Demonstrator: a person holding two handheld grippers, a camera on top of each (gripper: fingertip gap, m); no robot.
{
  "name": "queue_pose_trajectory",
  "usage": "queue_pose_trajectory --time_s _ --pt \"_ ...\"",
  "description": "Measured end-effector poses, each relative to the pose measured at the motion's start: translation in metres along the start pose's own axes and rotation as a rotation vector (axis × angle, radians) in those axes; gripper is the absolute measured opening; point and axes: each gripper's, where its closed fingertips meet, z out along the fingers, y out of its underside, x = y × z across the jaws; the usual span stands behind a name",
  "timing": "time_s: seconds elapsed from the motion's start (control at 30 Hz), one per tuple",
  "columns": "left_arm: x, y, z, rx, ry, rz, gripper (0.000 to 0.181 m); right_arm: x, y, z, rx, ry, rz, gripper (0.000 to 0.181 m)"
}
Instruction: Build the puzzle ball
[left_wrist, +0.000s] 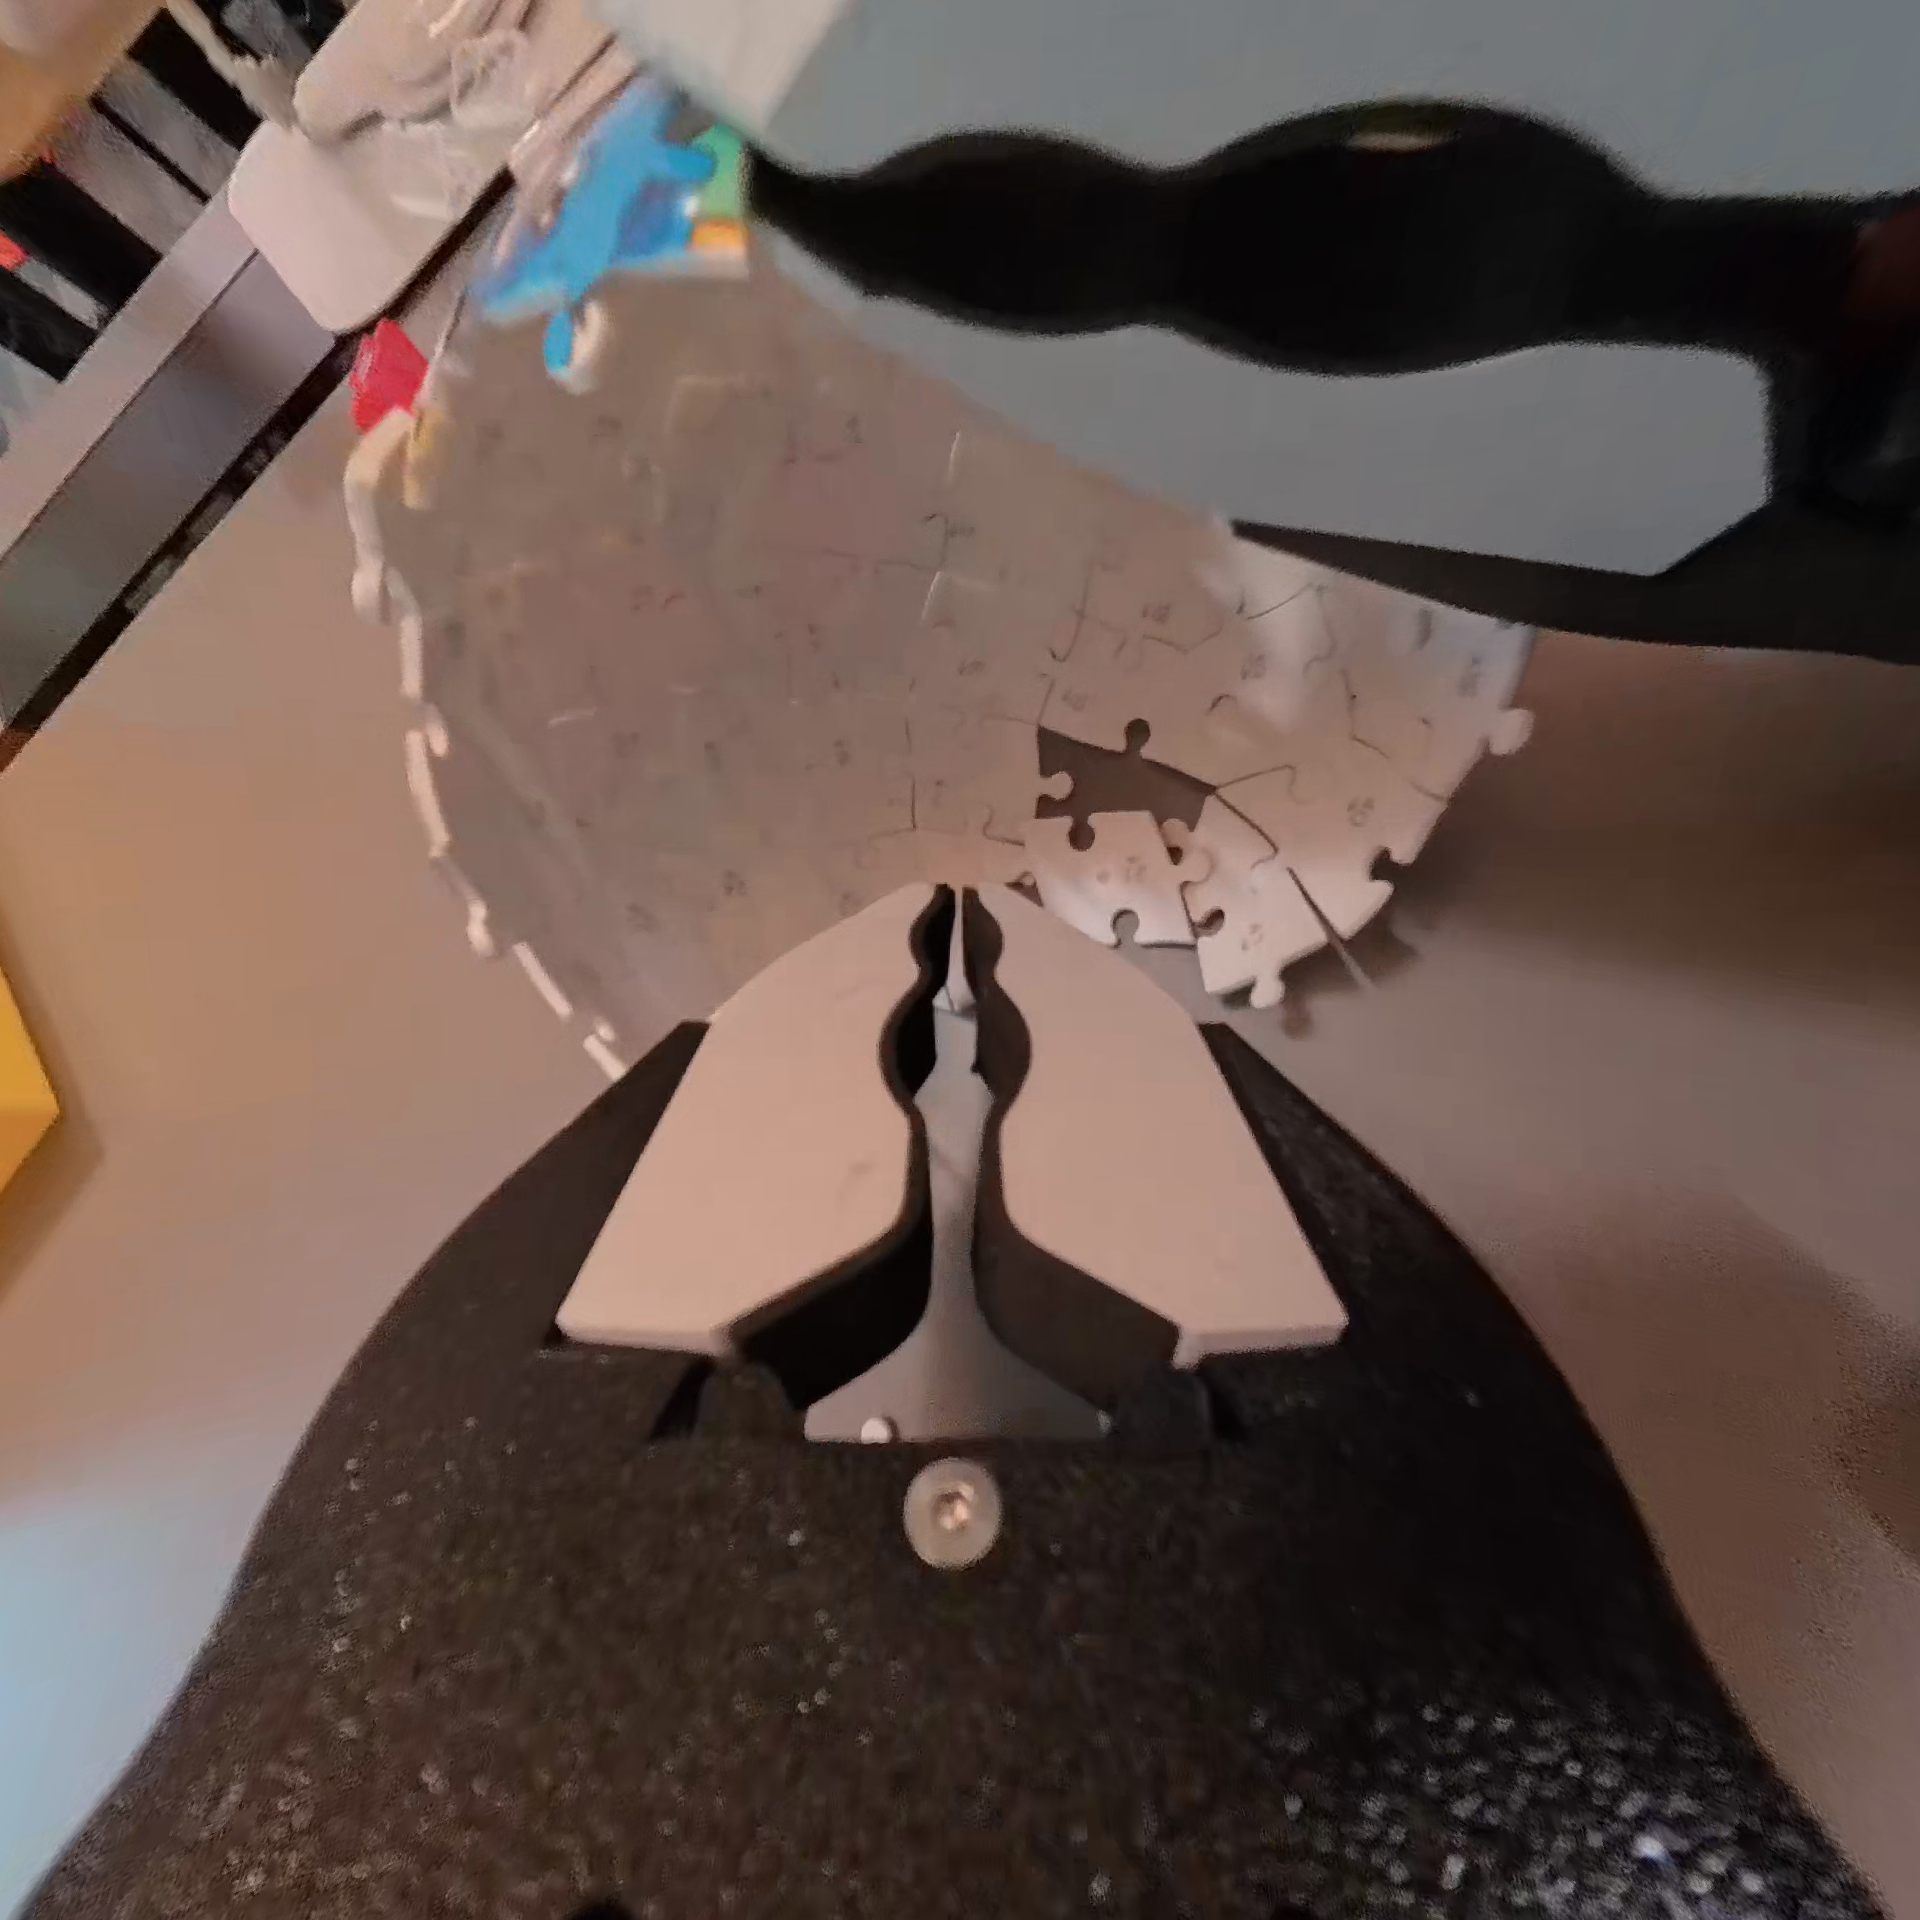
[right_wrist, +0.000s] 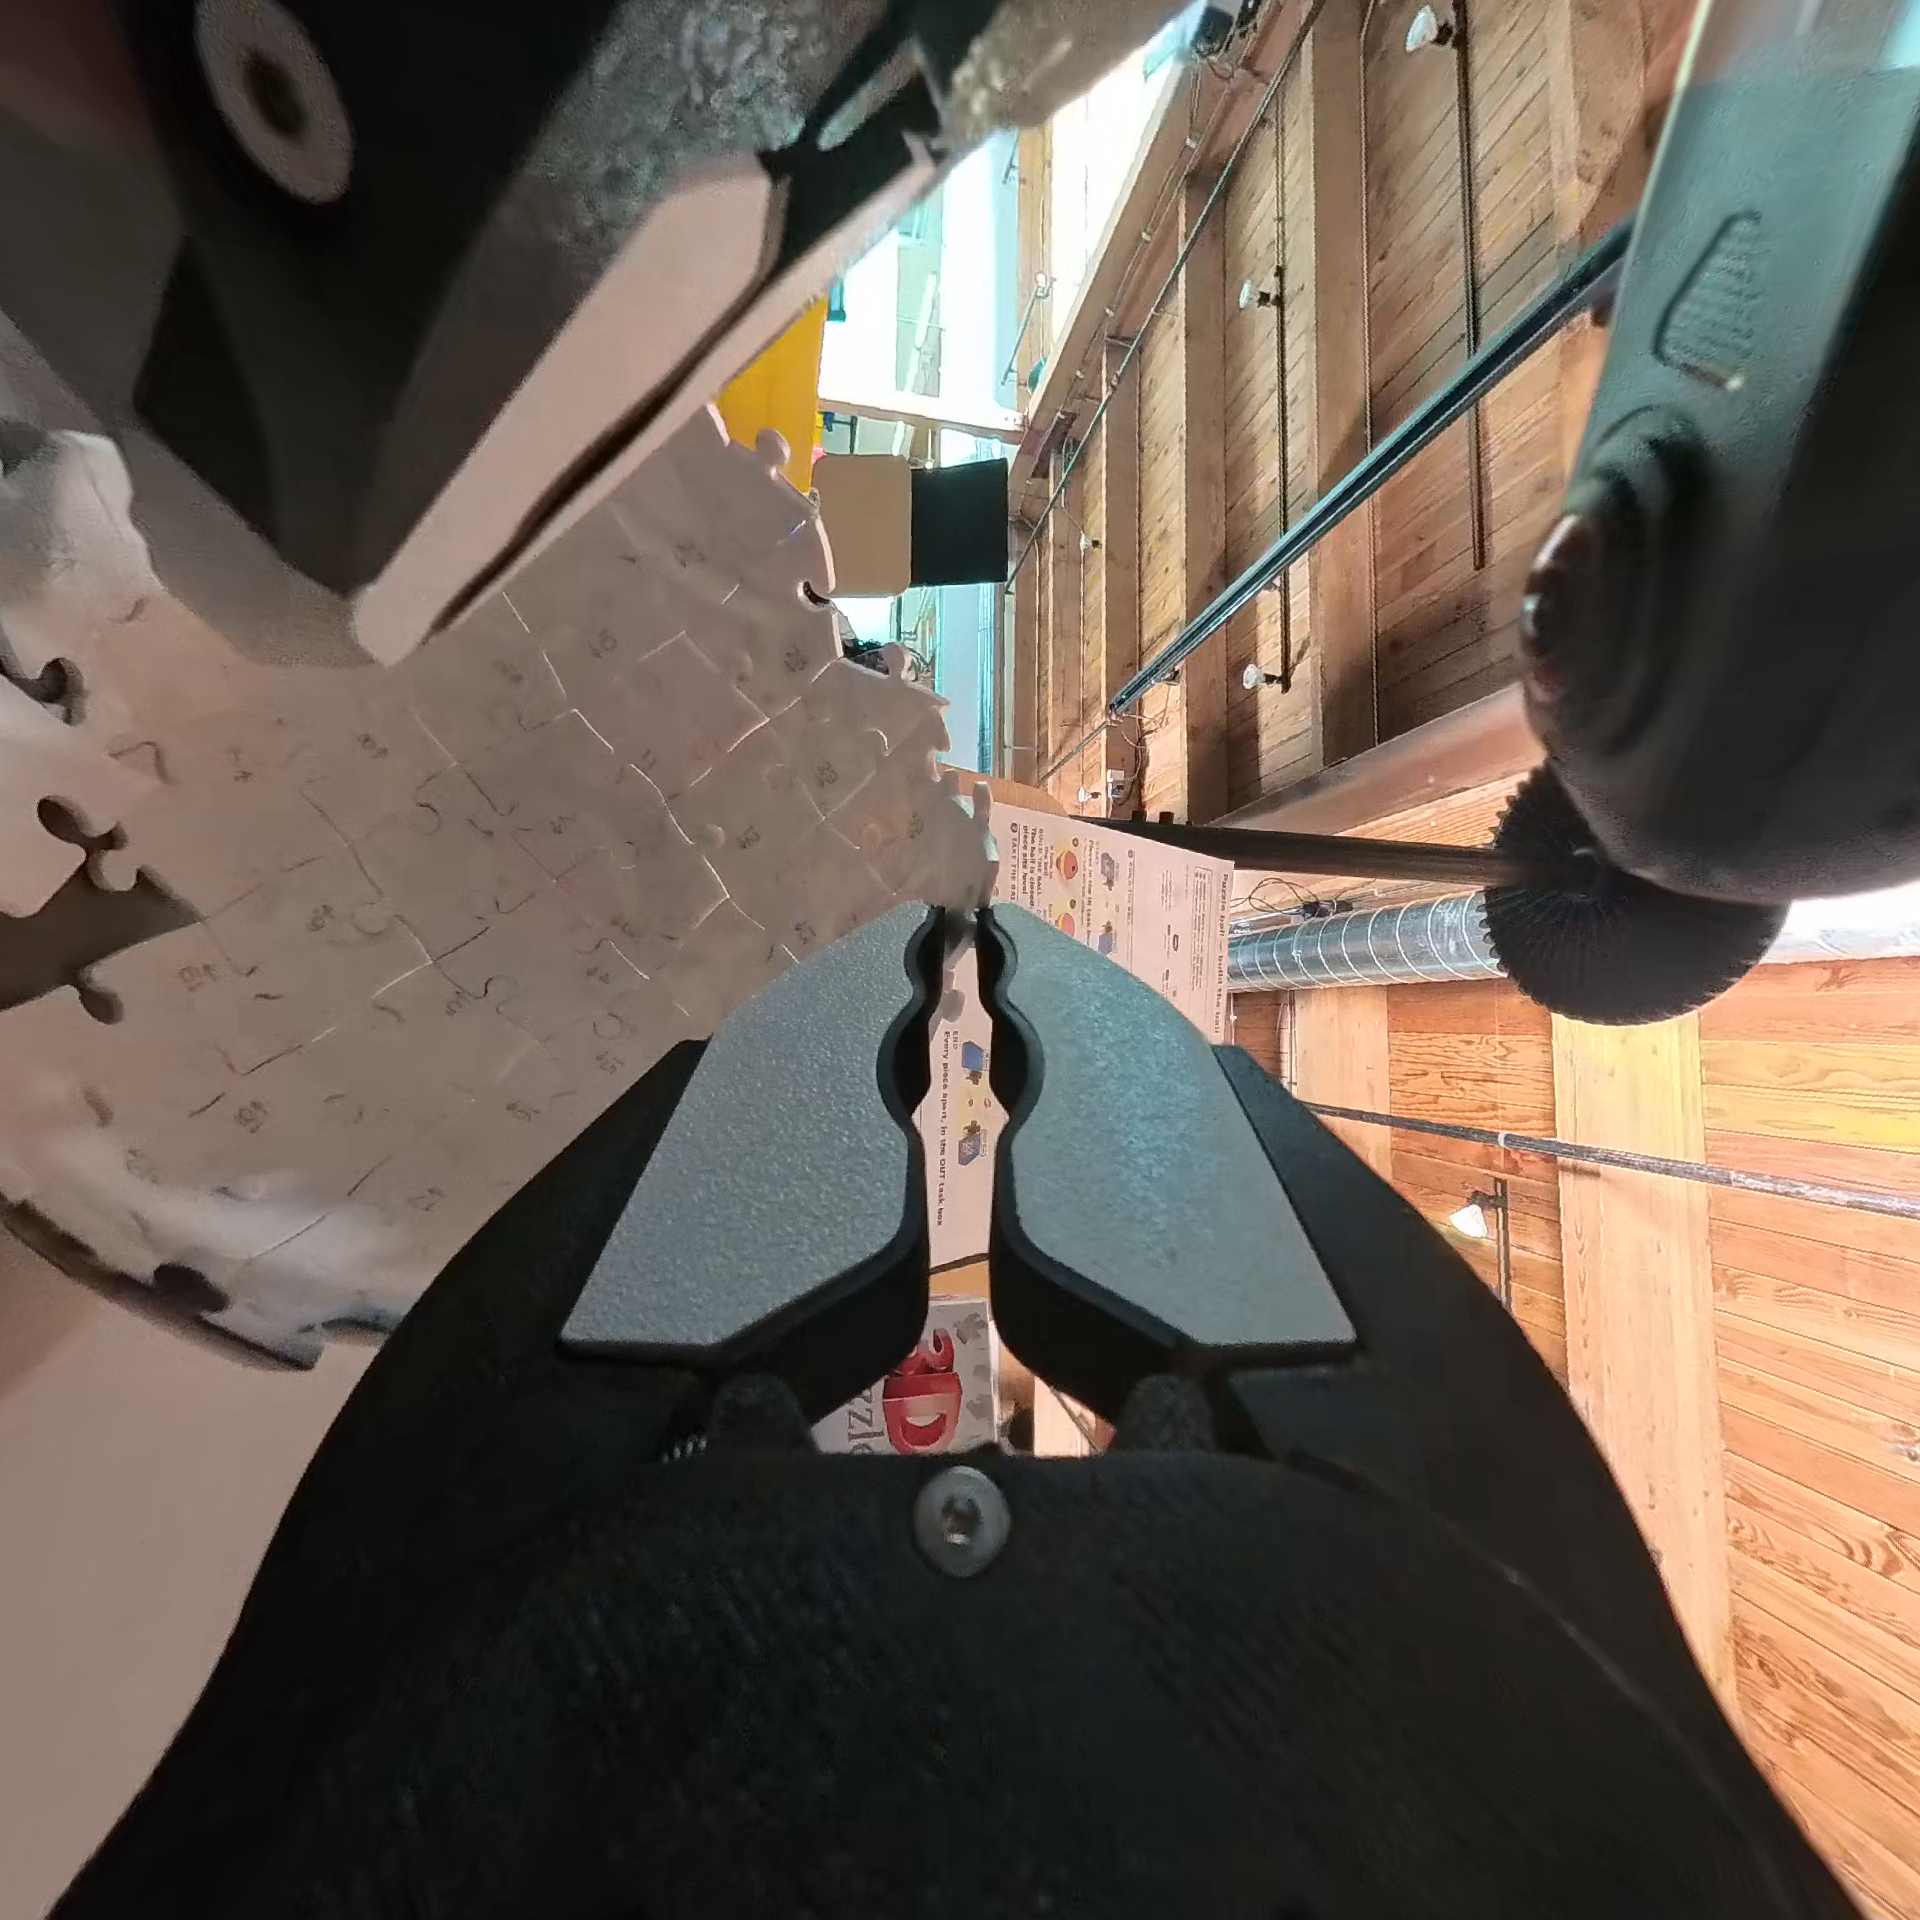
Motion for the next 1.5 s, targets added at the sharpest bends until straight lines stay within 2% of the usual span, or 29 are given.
queue_pose_trajectory --time_s 0.17,0.27,0.43,0.63,0.73,0.87,0.97,1.1,1.3,1.5 --pt "0.016 -0.012 0.013 0.042 0.072 0.063 0.008 -0.001 0.003 0.0 -0.011 0.006 0.02 0.006" --pt "0.02 -0.009 0.023 0.003 0.099 0.073 0.013 -0.002 0.006 0.0 -0.016 0.011 0.038 0.006" --pt "0.028 -0.011 0.028 -0.007 0.163 0.041 0.008 -0.003 0.006 0.001 -0.017 0.013 0.049 0.006" --pt "0.018 -0.001 0.025 -0.063 0.116 0.004 0.009 -0.003 0.006 0.002 -0.014 0.011 0.052 0.006" --pt "0.016 -0.003 0.022 -0.052 0.1 -0.025 0.017 -0.003 0.006 0.002 -0.012 0.011 0.051 0.006" --pt "0.01 0.0 0.01 -0.052 0.061 -0.049 0.015 -0.003 0.006 0.002 -0.014 0.01 0.054 0.006" --pt "0.007 0.01 0.003 -0.099 0.039 -0.009 0.007 -0.003 0.006 0.003 -0.015 0.008 0.055 0.006" --pt "0.012 0.011 0.008 -0.097 0.032 0.064 0.002 -0.003 0.005 0.003 -0.012 0.008 0.046 0.006" --pt "0.011 0.0 0.015 -0.068 0.033 0.055 0.003 -0.003 0.005 0.003 -0.015 0.011 0.04 0.006" --pt "0.011 0.002 0.021 -0.076 0.052 0.036 0.002 -0.003 0.004 0.003 -0.009 0.018 0.034 0.006"
